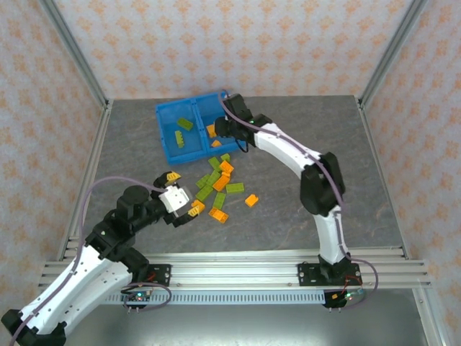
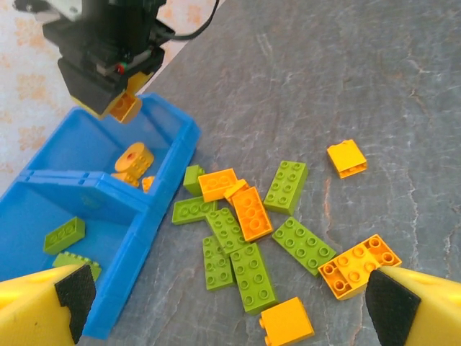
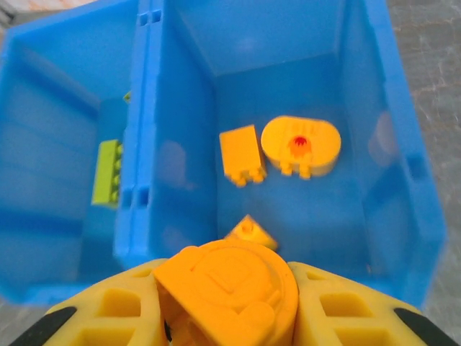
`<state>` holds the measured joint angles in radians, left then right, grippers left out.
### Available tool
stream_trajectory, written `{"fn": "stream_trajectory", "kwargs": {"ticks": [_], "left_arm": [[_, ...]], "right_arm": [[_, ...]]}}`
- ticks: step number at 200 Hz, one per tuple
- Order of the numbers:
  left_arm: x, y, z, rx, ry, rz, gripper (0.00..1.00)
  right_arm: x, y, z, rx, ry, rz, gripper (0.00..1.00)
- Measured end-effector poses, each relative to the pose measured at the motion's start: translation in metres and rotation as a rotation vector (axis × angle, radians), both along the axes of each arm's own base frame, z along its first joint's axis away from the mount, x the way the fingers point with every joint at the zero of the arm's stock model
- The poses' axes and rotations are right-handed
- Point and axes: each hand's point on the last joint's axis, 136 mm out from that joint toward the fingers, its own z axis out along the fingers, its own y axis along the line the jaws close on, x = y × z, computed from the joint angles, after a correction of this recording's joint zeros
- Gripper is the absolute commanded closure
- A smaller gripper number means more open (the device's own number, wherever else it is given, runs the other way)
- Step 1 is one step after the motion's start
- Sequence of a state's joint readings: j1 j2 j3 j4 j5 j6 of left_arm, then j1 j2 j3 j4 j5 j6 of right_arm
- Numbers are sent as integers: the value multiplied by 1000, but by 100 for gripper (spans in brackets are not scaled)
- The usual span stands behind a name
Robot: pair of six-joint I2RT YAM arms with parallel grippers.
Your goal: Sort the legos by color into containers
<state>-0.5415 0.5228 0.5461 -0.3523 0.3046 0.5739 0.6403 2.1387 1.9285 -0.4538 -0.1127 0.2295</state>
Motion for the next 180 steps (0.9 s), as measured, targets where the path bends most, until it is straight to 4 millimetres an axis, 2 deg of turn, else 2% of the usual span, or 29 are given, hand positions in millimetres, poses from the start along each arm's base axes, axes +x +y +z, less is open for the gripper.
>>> {"fn": "stream_trajectory", "kwargs": {"ticks": [29, 52, 87, 125, 139, 155, 180], "left_arm": [[4, 1, -7, 14, 25, 15, 0], [5, 2, -7, 15, 24, 19, 0], [6, 5, -6, 18, 16, 34, 0], [7, 5, -6, 20, 16, 38, 0], [7, 5, -7, 22, 20, 37, 0], [7, 4, -7, 21, 23, 31, 0], [2, -2, -8, 19, 29, -18, 0]], "right_arm": [[35, 16, -29, -39, 1, -26, 66], [47, 20, -51, -68, 27, -37, 62], [45, 12, -69, -94, 86, -50, 44], [43, 9, -65, -95, 98, -45, 44], [37, 8, -60, -86, 107, -37, 44], [17, -4, -46, -73, 126, -46, 44], [-44, -44, -24, -39, 162, -94, 43]]}}
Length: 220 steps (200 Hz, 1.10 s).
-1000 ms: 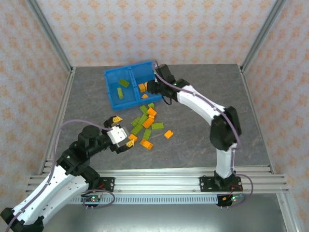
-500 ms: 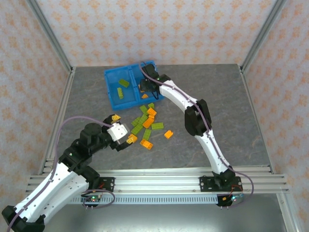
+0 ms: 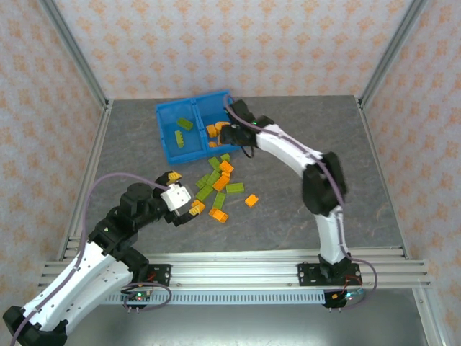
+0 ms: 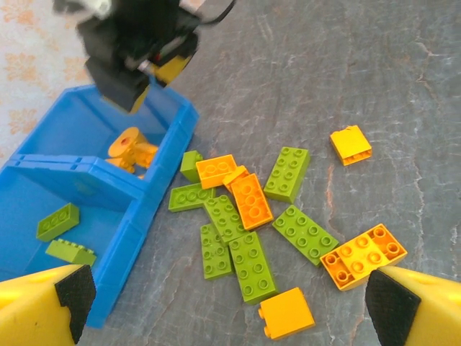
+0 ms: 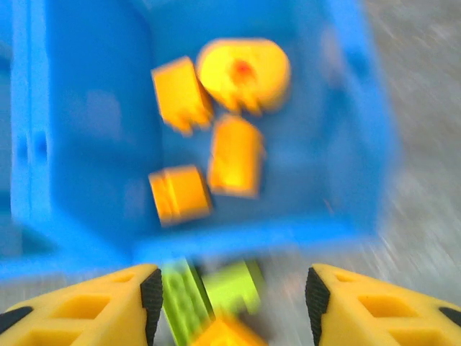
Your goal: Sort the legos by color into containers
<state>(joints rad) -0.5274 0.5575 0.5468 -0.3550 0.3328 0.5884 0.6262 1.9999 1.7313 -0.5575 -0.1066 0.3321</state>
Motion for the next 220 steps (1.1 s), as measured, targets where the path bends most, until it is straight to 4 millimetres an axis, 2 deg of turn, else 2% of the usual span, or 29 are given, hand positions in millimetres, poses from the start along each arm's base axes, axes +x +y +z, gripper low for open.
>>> {"fn": "stream_trajectory", "kwargs": {"ticks": [18, 36, 47, 56, 91, 118, 144, 166, 199, 220], "left_arm": [[-9, -9, -1, 8, -5, -88, 0], [-20, -19, -5, 19, 6, -182, 0], [-24, -22, -8, 25, 13, -221, 0], [-27, -25, -10, 27, 20, -246, 0], [-28, -29, -17, 44, 41, -278, 0], [-28, -29, -23, 54, 65, -279, 0], [-28, -28, -24, 56, 70, -279, 0], [-28, -28, -24, 56, 70, -279, 0], [-29, -28, -24, 56, 70, -279, 0], [-29, -28, -24, 56, 70, -279, 0]], "right_arm": [[-45, -31, 22, 47, -13, -61, 42], [-88, -56, 20, 69, 18, -122, 39], [-113, -67, 7, 60, 64, -150, 38], [-132, -73, -10, 39, 125, -174, 37], [-178, -81, -71, -64, 317, -221, 29], [-190, -76, -98, -133, 384, -215, 26], [-191, -73, -115, -169, 411, -214, 26], [-188, -68, -124, -167, 423, -218, 27], [-182, -56, -125, -119, 416, -212, 28], [-182, -56, -133, -131, 429, -220, 31]]}}
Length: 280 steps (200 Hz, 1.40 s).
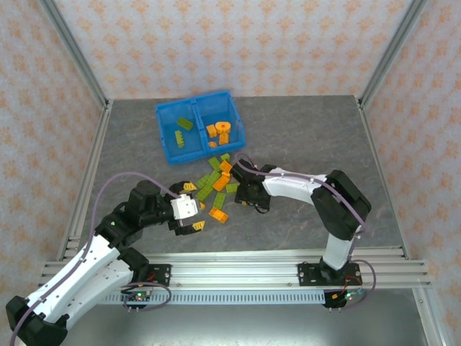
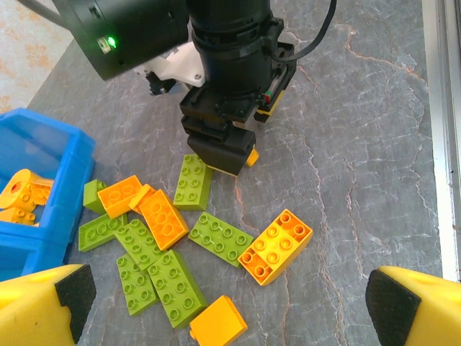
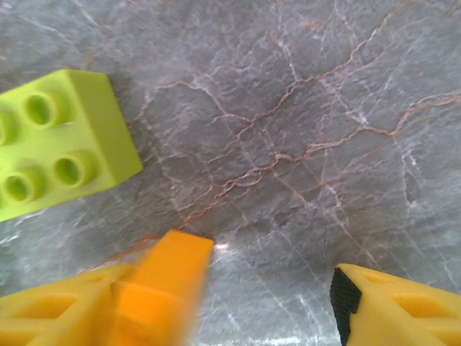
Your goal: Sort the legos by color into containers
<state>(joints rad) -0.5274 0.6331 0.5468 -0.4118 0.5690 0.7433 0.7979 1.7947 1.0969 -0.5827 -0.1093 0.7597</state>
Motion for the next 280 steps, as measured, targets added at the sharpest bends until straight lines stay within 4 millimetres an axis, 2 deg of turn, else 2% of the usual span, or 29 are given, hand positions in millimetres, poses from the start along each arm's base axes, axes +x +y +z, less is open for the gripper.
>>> {"fn": "stream_trajectory", "kwargs": {"ticks": [20, 50, 73, 122, 155, 173, 184, 205, 227, 242, 261, 280], "left_arm": [[0, 0, 0, 0, 0, 0, 0], [0, 0, 0, 1, -2, -2, 0], [0, 0, 0, 5, -7, -5, 0], [0, 0, 0, 6, -8, -6, 0], [0, 0, 0, 5, -8, -6, 0], [0, 0, 0, 5, -7, -6, 0], [0, 0, 1, 2, -10, -5, 0], [-1, 1, 6, -18, -15, 9, 0], [7, 6, 14, -58, -12, 92, 0], [13, 10, 17, -78, -4, 146, 0], [21, 16, 18, -98, 16, 224, 0], [28, 20, 21, -112, 30, 288, 0]], "right_arm": [[0, -1, 0, -8, 1, -5, 38], [-2, -8, -2, -34, 7, -16, 56], [-3, -12, -2, -50, 13, -22, 66], [-4, -6, 4, -8, 2, -16, 75], [-1, -3, 26, 40, -43, -15, 75], [4, -3, 46, 51, -93, 4, 75], [14, 1, 66, 66, -152, 24, 75], [44, 15, 117, 94, -315, 66, 74], [84, 35, 174, 116, -489, 105, 74], [115, 53, 204, 140, -585, 112, 74], [158, 67, 217, 146, -652, 96, 74], [199, 76, 207, 125, -671, 87, 74]]}}
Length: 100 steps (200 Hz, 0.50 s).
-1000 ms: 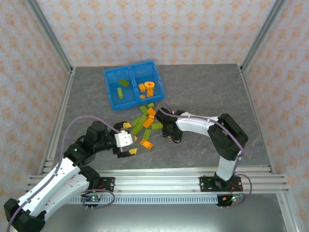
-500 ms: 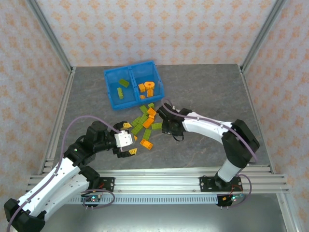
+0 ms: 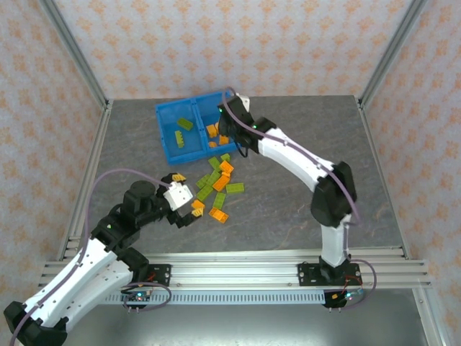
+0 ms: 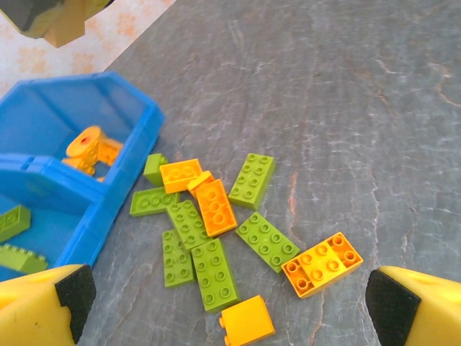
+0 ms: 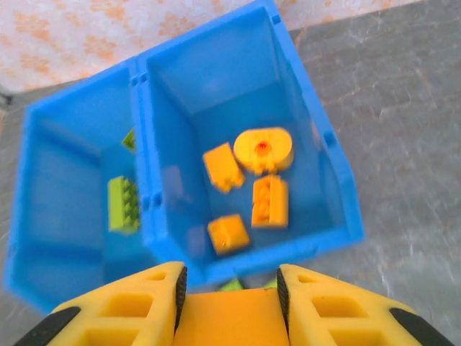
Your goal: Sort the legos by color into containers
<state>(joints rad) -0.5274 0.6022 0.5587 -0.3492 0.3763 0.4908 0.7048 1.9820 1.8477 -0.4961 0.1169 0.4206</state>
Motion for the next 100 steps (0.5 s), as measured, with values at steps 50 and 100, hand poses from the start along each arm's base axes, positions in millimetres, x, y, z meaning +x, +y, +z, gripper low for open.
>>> {"fn": "stream_trajectory", "kwargs": {"ticks": [50, 100], "left_arm": [[13, 12, 8, -27, 11, 125, 0], [26, 19, 14, -46, 33, 223, 0]], "right_arm": [[70, 27, -68, -76, 46, 8, 70], [83, 45, -93, -76, 85, 40, 50]]}}
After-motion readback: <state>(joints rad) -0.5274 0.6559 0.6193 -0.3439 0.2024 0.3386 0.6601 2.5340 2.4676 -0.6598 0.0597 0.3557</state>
